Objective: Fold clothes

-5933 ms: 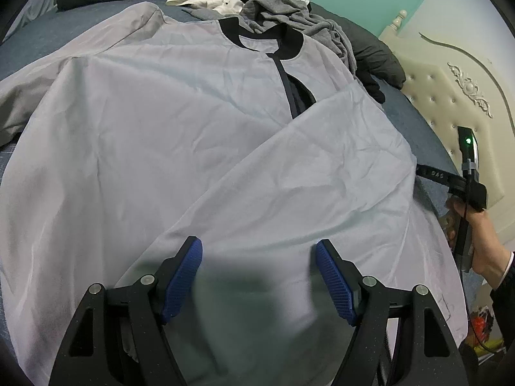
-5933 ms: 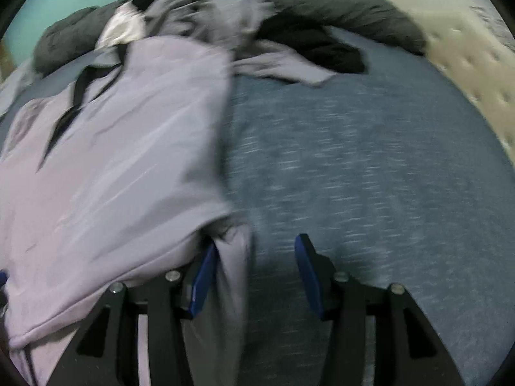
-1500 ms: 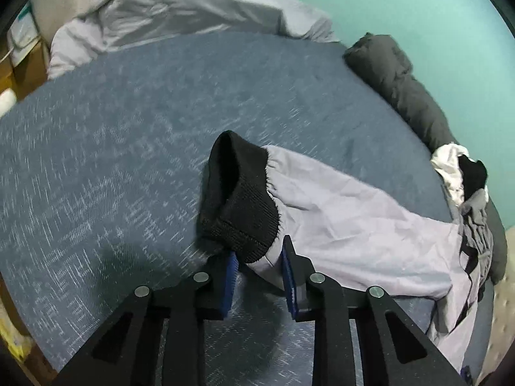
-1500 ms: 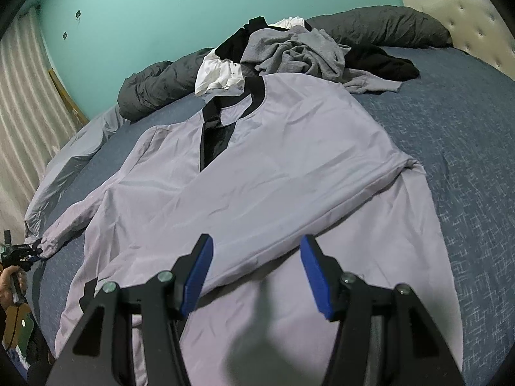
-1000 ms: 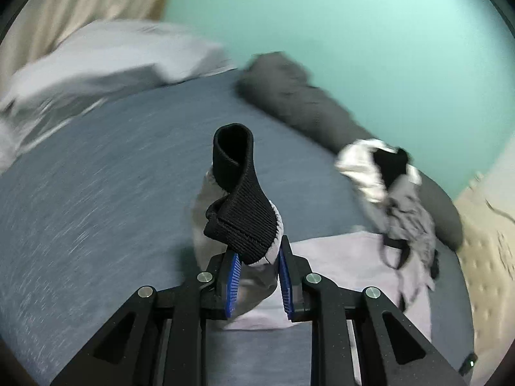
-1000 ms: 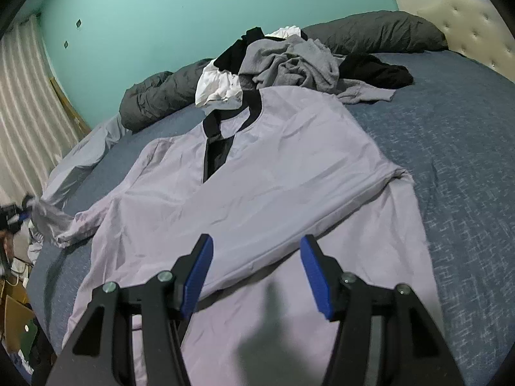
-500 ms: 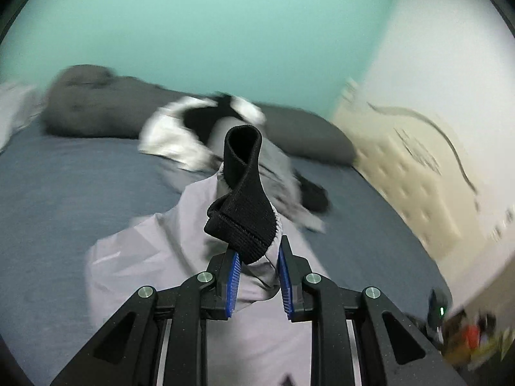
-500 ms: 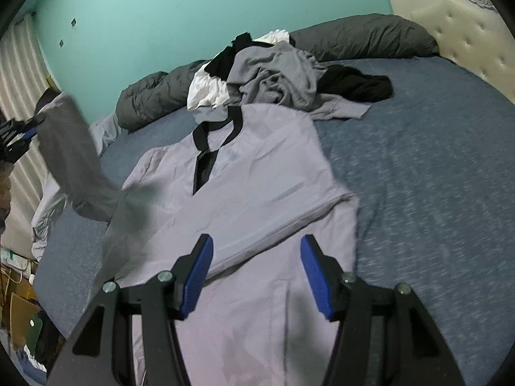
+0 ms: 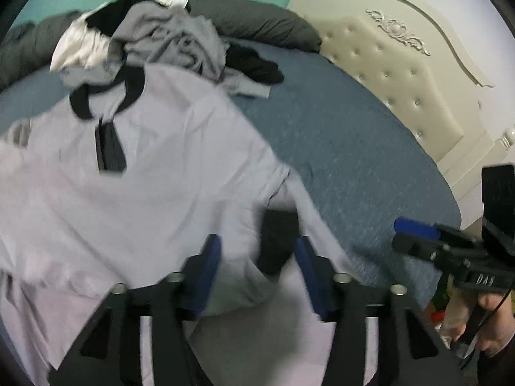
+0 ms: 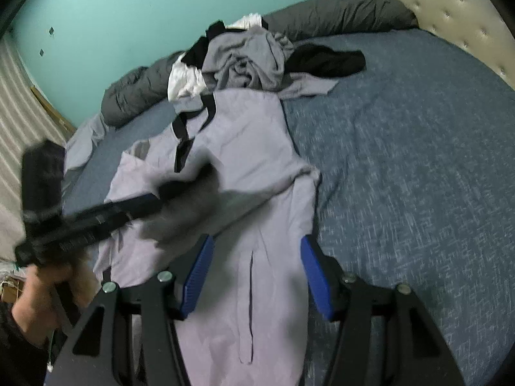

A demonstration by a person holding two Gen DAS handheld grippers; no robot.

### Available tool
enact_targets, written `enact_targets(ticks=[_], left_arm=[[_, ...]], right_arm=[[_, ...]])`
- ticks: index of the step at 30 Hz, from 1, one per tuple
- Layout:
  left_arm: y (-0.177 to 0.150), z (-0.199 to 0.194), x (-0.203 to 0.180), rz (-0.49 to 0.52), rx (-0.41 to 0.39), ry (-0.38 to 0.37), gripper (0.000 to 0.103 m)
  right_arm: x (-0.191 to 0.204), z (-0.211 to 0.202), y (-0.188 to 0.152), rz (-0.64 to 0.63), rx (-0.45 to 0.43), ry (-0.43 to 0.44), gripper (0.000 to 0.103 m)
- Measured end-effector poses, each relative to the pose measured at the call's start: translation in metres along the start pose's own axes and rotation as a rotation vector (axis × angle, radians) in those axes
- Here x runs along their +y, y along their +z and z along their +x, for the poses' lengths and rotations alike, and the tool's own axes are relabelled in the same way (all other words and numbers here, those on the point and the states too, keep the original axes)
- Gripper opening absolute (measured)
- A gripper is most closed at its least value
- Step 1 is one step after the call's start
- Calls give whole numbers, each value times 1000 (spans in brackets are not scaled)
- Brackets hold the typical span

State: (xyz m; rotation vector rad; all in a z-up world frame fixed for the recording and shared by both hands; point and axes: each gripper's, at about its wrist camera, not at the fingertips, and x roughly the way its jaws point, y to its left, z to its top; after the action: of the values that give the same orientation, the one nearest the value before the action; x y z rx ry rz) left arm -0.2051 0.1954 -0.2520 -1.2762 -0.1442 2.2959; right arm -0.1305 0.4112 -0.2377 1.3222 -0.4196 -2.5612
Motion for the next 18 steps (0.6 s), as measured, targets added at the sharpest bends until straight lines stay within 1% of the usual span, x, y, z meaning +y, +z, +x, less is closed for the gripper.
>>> enact_targets(ticks=[2,4,7,8,9,13,17,18], left_arm=[[-13,-9,9,-11,-1,-4,59],[-24,-24,20,-2,-13,8,60],[-38,-49,46,-25,-23,61,61],[-43,-57,56,-38,-25,80,61],[-47,-63,68,-54,-28,100,61],[-65,-92,119,-151,-48,170,61],[-80,-123,168,-247,-80,234,61],[-84,-131,180,-267,-89,248,61]], right_arm=[[0,7,-2,-1,23,10,57],[1,15,-1,8,42,26,57],[2,28,2,24,66,44,58],[2,33,2,27,75,51,60],[2,38,3,32,84,57,61],[6,66,7,57,125,81,62],[16,91,15,17,135,74,63],[19,97,17,-6,137,60,63]])
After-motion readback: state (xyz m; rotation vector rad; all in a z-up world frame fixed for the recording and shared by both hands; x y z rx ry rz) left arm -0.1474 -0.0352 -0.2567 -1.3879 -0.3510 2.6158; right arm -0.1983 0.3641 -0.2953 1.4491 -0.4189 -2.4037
